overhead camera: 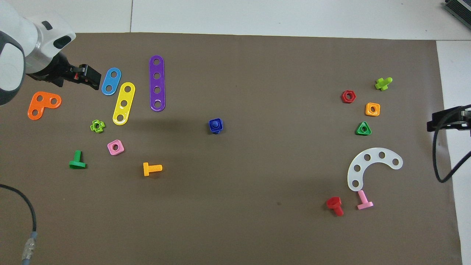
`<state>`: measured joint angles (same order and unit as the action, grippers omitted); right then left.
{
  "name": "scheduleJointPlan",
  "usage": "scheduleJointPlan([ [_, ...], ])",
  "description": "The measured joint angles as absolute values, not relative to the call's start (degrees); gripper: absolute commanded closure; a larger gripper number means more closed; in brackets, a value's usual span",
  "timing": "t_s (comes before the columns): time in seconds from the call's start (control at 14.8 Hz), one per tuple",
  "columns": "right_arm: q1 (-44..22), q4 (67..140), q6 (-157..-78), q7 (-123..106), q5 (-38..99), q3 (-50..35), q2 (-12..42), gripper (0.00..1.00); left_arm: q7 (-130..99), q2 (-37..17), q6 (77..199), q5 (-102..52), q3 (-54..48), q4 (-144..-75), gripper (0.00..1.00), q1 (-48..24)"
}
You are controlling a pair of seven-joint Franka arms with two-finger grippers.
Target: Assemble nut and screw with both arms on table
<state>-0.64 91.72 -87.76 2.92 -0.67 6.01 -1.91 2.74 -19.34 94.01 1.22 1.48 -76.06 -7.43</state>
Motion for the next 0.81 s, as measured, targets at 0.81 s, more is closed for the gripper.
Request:
scheduleJointPlan([
  [0.81,-2.8,91.7,-88.4,4.0,-0.7,5.9,-2.1,0.0,2.6,-8.2,89.9,-2.2,0.6,-80.1,0.0,-8.1],
])
